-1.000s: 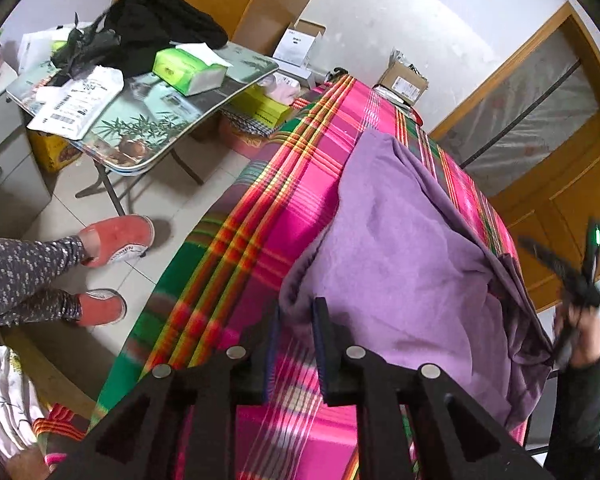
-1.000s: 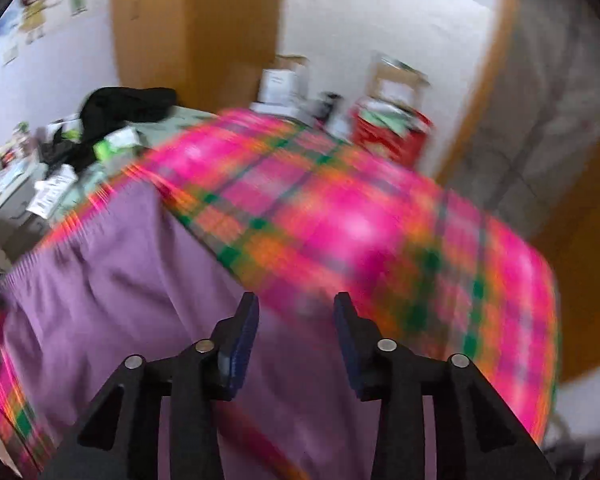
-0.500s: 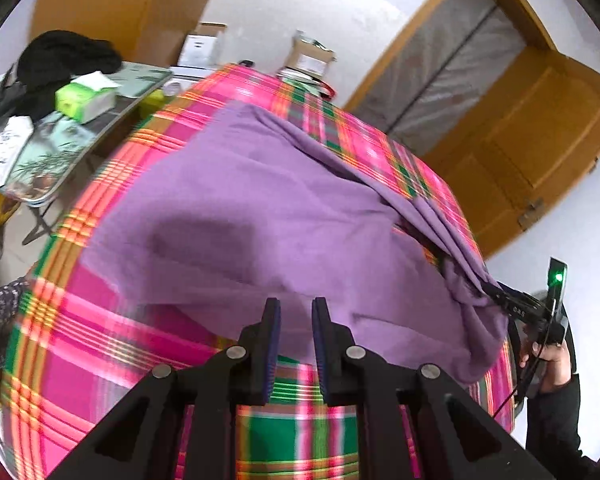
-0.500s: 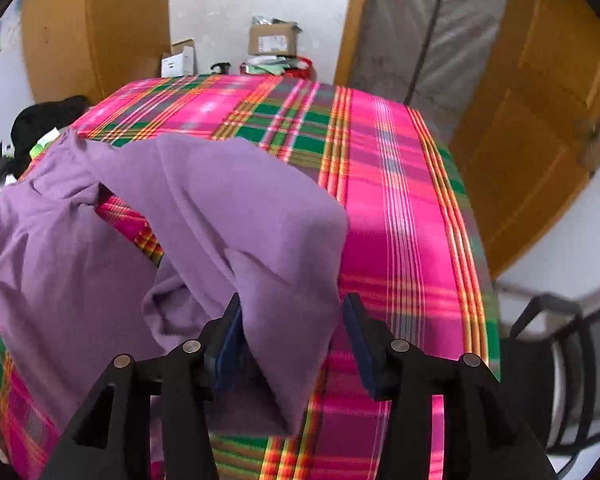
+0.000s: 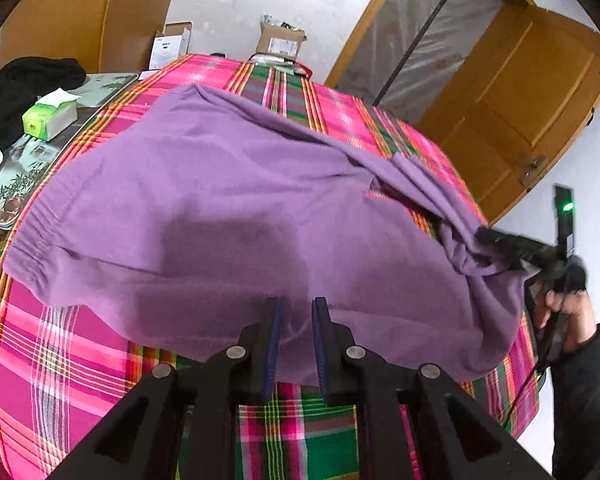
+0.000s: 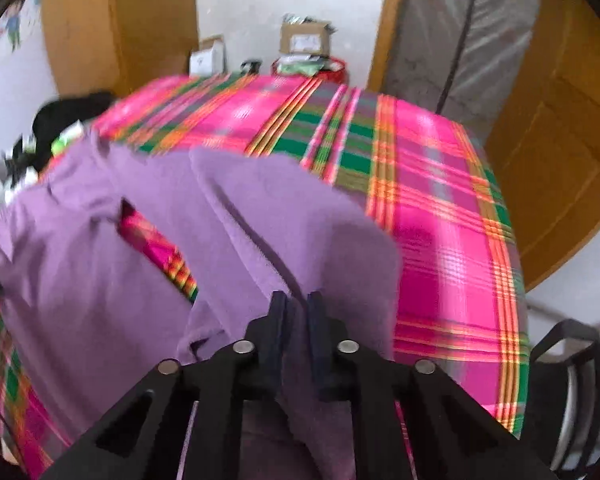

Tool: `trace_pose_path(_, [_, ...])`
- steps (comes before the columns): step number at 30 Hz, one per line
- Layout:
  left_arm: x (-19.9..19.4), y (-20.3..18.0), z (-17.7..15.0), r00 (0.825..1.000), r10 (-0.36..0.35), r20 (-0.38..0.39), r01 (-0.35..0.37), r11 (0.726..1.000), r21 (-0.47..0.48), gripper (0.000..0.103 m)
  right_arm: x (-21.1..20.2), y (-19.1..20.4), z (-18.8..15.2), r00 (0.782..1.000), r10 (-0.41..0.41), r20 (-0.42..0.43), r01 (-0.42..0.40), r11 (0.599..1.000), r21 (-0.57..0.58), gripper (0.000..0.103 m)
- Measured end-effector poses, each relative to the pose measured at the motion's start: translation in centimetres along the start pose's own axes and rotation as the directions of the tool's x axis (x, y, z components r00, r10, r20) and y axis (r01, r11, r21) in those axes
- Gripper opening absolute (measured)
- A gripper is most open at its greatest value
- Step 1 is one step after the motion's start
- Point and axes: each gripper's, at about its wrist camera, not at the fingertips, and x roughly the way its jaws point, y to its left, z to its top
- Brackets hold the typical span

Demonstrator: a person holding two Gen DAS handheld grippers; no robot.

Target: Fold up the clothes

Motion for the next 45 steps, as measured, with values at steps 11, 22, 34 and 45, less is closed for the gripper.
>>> trace_pose_path(11, [1.7, 0.7, -0.9, 0.999, 0.0, -0.05, -0.001, 1.0, -0.014, 0.016, -10.7, -8.2, -4.8, 0.98, -0.145, 0.134, 0.103, 0.954, 0.282, 0.003])
trace_pose_path(22, [1.7, -0.3, -0.8, 0.999, 0.015, -0.047, -0.015, 1.0, 0.0, 0.016, -10.6, -8.0, -10.6, 0.995, -0.089, 0.052, 0.065, 0.937, 0.344, 0.008])
trace_pose_path(34, [1.2, -1.1, -1.4, 0.999, 0.001, -0.04, -0.001, 1.0, 0.014, 0.016, -8.8, -5.4, -9.8, 0.995, 0.012, 0.104, -0.045, 0.946, 0.32, 0.012])
trace_pose_path(45, [1.9, -0.6, -1.7, 0.998, -0.013, -0.055, 0.014, 1.0, 0.006, 0.016, -8.1, -4.7, -9.8, 0.995, 0.043, 0.091, -0.07, 0.946, 0.317, 0.028])
